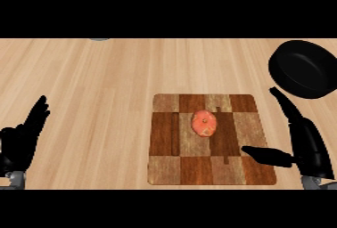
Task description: Pick the squash from the cutting board and place it in the pot
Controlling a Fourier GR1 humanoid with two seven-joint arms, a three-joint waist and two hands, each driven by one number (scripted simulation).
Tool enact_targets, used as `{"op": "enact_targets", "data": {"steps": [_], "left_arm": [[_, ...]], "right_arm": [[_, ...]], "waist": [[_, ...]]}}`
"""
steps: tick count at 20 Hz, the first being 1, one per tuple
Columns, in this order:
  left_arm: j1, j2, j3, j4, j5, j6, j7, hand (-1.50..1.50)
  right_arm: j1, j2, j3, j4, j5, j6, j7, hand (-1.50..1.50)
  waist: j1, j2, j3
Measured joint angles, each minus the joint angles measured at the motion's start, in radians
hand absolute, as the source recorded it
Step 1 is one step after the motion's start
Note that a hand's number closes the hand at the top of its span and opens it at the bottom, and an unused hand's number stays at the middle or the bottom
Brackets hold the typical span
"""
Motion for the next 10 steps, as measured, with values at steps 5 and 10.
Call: {"op": "enact_targets", "data": {"steps": [5,10], "left_arm": [[-0.006,-0.002,0.000,-0.010,-0.006,-0.012,0.009,0.00],[0.002,-0.015,-0.014,-0.019,-0.025,-0.008,0.003,0.00]], "right_arm": [[-0.170,0.007,0.042,-0.016,-0.011,0.209,0.241,-1.50],[-0.316,0.029,0.098,0.048,-0.088,0.439,0.436,-1.50]], "waist": [[0.019,0.003,0.000],[0.034,0.006,-0.001]]}}
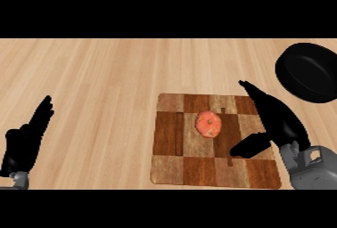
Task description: Pick the squash from the cutting board and place it in the pot
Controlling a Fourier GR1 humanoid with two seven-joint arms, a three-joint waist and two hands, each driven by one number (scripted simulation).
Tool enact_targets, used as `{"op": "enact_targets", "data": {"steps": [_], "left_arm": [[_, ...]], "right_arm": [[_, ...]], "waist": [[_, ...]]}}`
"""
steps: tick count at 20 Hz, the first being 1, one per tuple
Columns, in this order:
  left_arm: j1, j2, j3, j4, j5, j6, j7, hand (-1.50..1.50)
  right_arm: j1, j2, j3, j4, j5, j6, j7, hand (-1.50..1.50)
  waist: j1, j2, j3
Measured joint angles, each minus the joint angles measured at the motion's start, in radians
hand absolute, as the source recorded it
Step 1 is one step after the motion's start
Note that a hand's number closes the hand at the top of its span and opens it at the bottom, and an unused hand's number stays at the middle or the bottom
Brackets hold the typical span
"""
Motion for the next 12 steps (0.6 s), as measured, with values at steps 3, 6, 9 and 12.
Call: {"op": "enact_targets", "data": {"steps": [3,6,9,12], "left_arm": [[-0.013,-0.001,0.003,-0.001,-0.002,-0.003,0.010,0.00],[-0.001,-0.006,0.011,-0.002,-0.002,-0.007,0.008,0.00],[0.013,-0.014,0.017,-0.011,-0.006,-0.010,0.002,0.00],[0.009,-0.022,0.023,-0.002,-0.017,-0.012,-0.002,0.00]], "right_arm": [[-0.089,0.045,0.016,0.068,-0.067,0.108,0.081,-1.50],[-0.147,0.086,0.015,0.126,-0.129,0.185,0.116,-1.50],[-0.206,0.139,0.015,0.191,-0.155,0.215,0.138,-1.50],[-0.239,0.181,0.019,0.245,-0.169,0.237,0.143,-1.50]], "waist": [[0.002,0.001,0.000],[-0.005,0.000,0.001],[-0.009,0.000,0.002],[-0.014,-0.001,0.002]]}}
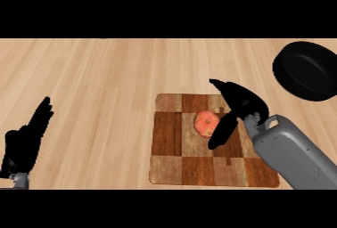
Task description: Pick the squash from the cutting board and place it in the pot
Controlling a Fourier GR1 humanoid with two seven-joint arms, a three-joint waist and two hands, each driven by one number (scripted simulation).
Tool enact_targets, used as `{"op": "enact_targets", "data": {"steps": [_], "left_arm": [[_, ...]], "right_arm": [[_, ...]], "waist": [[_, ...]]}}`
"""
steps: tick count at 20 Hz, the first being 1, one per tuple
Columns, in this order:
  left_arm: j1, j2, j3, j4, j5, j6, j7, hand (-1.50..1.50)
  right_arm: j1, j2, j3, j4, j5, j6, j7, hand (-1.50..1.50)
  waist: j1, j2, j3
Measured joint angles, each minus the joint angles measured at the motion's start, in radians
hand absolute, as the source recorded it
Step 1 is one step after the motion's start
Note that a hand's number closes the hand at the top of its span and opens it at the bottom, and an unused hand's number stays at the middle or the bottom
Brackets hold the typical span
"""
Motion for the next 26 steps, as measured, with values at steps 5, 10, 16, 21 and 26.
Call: {"op": "enact_targets", "data": {"steps": [5,10,16,21,26], "left_arm": [[-0.013,-0.006,0.007,-0.011,-0.011,-0.003,0.027,0.00],[-0.004,-0.007,0.028,-0.016,-0.011,-0.021,0.027,0.00],[-0.021,-0.023,0.035,-0.018,-0.032,-0.028,0.044,0.00],[-0.012,-0.039,0.049,-0.007,-0.047,-0.038,0.025,0.00],[-0.011,-0.051,0.068,-0.015,-0.056,-0.055,0.031,0.00]], "right_arm": [[-0.058,0.058,0.021,0.119,0.031,0.025,-0.001,-1.50],[-0.072,0.084,0.022,0.201,0.057,0.057,-0.018,-1.50],[-0.088,0.154,0.017,0.304,0.101,0.077,-0.032,-1.50],[-0.079,0.194,0.004,0.392,0.164,0.087,-0.059,-1.50],[-0.075,0.219,-0.031,0.415,0.217,0.103,-0.070,-1.50]], "waist": [[-0.003,0.000,0.000],[-0.006,-0.001,0.001],[-0.008,-0.001,0.001],[-0.008,-0.001,0.001],[-0.010,-0.001,0.001]]}}
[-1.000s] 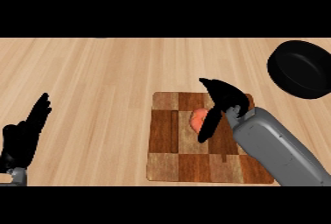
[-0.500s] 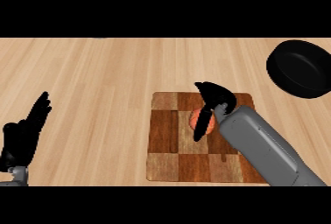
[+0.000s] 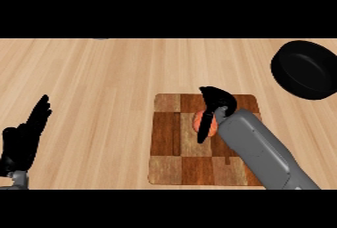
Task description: Pick the squash from the cutting board and place it in the pot
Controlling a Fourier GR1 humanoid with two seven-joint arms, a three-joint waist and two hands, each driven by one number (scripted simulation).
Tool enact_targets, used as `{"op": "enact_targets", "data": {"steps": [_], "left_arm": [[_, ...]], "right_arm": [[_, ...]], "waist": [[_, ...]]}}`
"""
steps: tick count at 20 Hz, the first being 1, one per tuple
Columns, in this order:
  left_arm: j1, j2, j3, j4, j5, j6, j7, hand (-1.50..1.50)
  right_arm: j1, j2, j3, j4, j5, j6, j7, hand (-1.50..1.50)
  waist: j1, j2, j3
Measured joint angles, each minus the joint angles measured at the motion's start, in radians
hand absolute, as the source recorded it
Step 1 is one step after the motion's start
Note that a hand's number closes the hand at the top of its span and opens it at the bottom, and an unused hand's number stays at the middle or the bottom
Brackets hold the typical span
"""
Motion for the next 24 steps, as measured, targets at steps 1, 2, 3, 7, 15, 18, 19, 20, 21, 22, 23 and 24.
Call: {"op": "enact_targets", "data": {"steps": [1,2,3,7,15,18,19,20,21,22,23,24], "left_arm": [[0.002,-0.003,0.006,0.007,-0.003,-0.004,-0.007,0.00],[-0.001,-0.010,0.005,0.013,-0.014,-0.001,-0.009,0.00],[-0.011,-0.008,0.015,0.027,-0.014,-0.008,-0.012,0.00],[0.011,-0.026,0.021,0.003,-0.028,-0.016,-0.010,0.00],[0.000,-0.045,0.041,0.004,-0.051,-0.036,-0.002,0.00],[0.006,-0.054,0.048,-0.010,-0.059,-0.047,0.003,0.00],[0.009,-0.060,0.050,-0.008,-0.065,-0.047,-0.005,0.00],[0.016,-0.069,0.047,-0.010,-0.071,-0.044,-0.009,0.00],[0.023,-0.066,0.054,-0.014,-0.063,-0.054,-0.009,0.00],[0.017,-0.064,0.058,-0.012,-0.064,-0.054,-0.007,0.00],[0.019,-0.065,0.059,-0.012,-0.067,-0.052,-0.007,0.00],[0.027,-0.064,0.060,-0.019,-0.064,-0.056,-0.001,0.00]], "right_arm": [[0.005,0.007,-0.008,-0.002,0.011,0.002,0.000,-1.50],[0.006,0.012,-0.016,0.016,0.025,0.006,-0.012,-1.50],[0.027,0.010,-0.017,0.002,0.035,0.010,-0.017,-1.50],[0.040,0.028,-0.050,0.036,0.072,0.025,-0.045,1.50],[0.043,0.049,-0.065,0.042,0.177,0.062,-0.123,1.50],[0.040,0.057,-0.095,0.061,0.208,0.076,-0.155,1.50],[0.044,0.061,-0.104,0.055,0.217,0.084,-0.157,1.50],[0.048,0.053,-0.105,0.053,0.224,0.089,-0.187,1.50],[0.053,0.033,-0.110,0.026,0.220,0.108,-0.208,1.50],[0.071,0.009,-0.104,-0.001,0.223,0.120,-0.247,1.50],[0.073,-0.014,-0.102,-0.035,0.218,0.140,-0.281,1.50],[0.089,-0.051,-0.096,-0.075,0.215,0.159,-0.330,1.50]], "waist": [[0.000,0.000,0.000],[0.000,0.000,0.000],[-0.002,0.000,0.000],[0.000,0.000,0.000],[-0.003,-0.005,-0.003],[-0.001,-0.005,-0.003],[-0.001,-0.005,-0.002],[0.000,-0.005,-0.002],[-0.001,-0.004,-0.001],[-0.004,-0.004,-0.001],[-0.006,-0.004,-0.001],[-0.010,-0.005,0.000]]}}
